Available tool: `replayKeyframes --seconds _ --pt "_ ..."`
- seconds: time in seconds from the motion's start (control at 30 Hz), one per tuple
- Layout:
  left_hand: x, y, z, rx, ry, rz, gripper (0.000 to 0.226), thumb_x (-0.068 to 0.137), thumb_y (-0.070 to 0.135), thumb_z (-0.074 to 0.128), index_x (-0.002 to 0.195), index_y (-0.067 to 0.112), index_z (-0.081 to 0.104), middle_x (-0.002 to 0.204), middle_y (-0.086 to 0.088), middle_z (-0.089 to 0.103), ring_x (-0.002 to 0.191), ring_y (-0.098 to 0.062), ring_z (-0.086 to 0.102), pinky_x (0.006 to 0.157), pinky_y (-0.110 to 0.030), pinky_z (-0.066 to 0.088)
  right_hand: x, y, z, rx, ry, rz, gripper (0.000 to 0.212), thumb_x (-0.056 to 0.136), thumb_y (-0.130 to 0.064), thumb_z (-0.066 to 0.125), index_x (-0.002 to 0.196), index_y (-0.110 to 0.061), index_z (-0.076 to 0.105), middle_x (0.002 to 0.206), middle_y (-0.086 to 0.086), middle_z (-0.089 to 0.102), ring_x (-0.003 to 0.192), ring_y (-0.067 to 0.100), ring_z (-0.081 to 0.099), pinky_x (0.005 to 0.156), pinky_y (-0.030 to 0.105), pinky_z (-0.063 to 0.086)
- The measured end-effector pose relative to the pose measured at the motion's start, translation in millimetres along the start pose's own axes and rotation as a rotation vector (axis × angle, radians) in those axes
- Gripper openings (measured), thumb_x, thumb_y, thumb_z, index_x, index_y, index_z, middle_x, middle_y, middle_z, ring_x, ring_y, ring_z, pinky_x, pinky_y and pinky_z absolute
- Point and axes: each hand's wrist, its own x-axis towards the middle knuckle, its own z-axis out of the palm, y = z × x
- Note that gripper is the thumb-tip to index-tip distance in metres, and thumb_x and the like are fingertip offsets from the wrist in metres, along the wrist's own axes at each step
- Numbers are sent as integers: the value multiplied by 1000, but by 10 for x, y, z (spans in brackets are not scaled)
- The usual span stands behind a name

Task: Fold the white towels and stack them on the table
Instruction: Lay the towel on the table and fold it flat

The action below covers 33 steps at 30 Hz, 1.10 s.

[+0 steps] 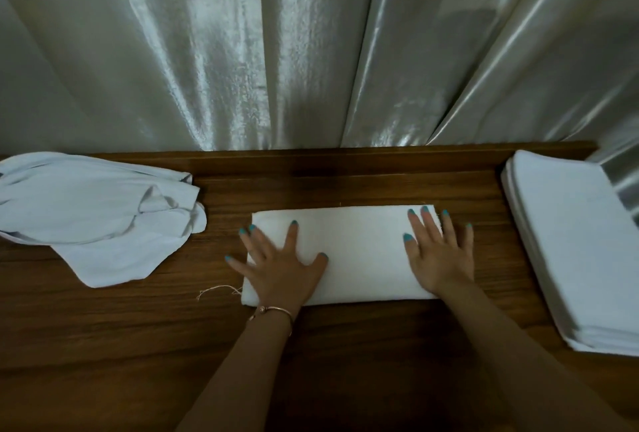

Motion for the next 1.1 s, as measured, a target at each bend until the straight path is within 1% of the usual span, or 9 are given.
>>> replayKeyframes --seconds 0.1,0.17,0.23,0.4,0.57,0.7,0.83,1.0,1.1 --pt "103 309 -67 -36 186 199 64 92 59 26 151 36 17 161 -14 5 148 -34 -2 113 -60 -5 14 -326 -66 0 113 -76 57 97 -51 8 151 -35 0 162 -1 -7 147 26 -13 116 53 -10" --pt "147 521 -29 -48 105 414 55 99 46 26 151 35 15 162 -7 4 149 -30 -1 116 -59 2 23 -632 -50 82 48 -248 56 98 -53 10 150 -39 -2 162 -4 -8 148 22 -14 117 48 -7" --pt "195 512 57 2 -2 461 54 100 50 20 151 41 5 163 -3 -1 149 -26 -5 116 -61 0 30 -751 14 104 -20 -333 56 98 -55 11 149 -42 -6 162 -7 -9 148 18 -14 119 46 -5" --pt "384 -191 64 -71 29 257 74 82 81 8 148 49 -2 162 0 -8 148 -17 -11 115 -55 -6 102 -85 17 145 -34 -84 55 95 -61 6 144 -50 -16 158 -13 -18 146 17 -19 118 50 -5" --pt "338 -185 6 -107 60 237 62 96 59 16 152 37 1 163 -4 -4 149 -19 -7 120 -50 3 25 -41 -63 227 -20 -43 55 100 -51 15 151 -38 -2 162 -6 -6 148 26 -4 118 49 6" --pt "214 -106 -190 -275 163 -158 86 87 61 49 147 6 23 150 -20 27 132 -38 33 100 -51 41 -57 -241 -160 449 195 169 59 94 -44 48 143 -16 31 150 13 29 131 32 34 103 46 39" --pt "217 -81 -370 -487 18 -438 90 70 64 69 123 -2 39 123 -21 50 110 -40 53 85 -47 49 -43 -309 -356 671 80 561 89 75 -53 71 138 -6 30 138 20 38 122 37 44 98 49 44" --pt "348 -221 -428 -688 -172 -320 59 79 52 68 109 2 61 107 -15 65 102 -33 62 80 -34 49 36 -178 -501 675 -167 648 77 72 -64 65 127 -12 48 127 13 56 121 34 48 107 48 26" --pt "413 -281 -466 -782 -119 -263 45 88 48 60 94 4 62 89 -11 65 76 -22 60 57 -27 41 144 -183 -505 868 -217 610 73 79 -60 62 133 -13 47 133 14 51 123 36 47 103 48 36"
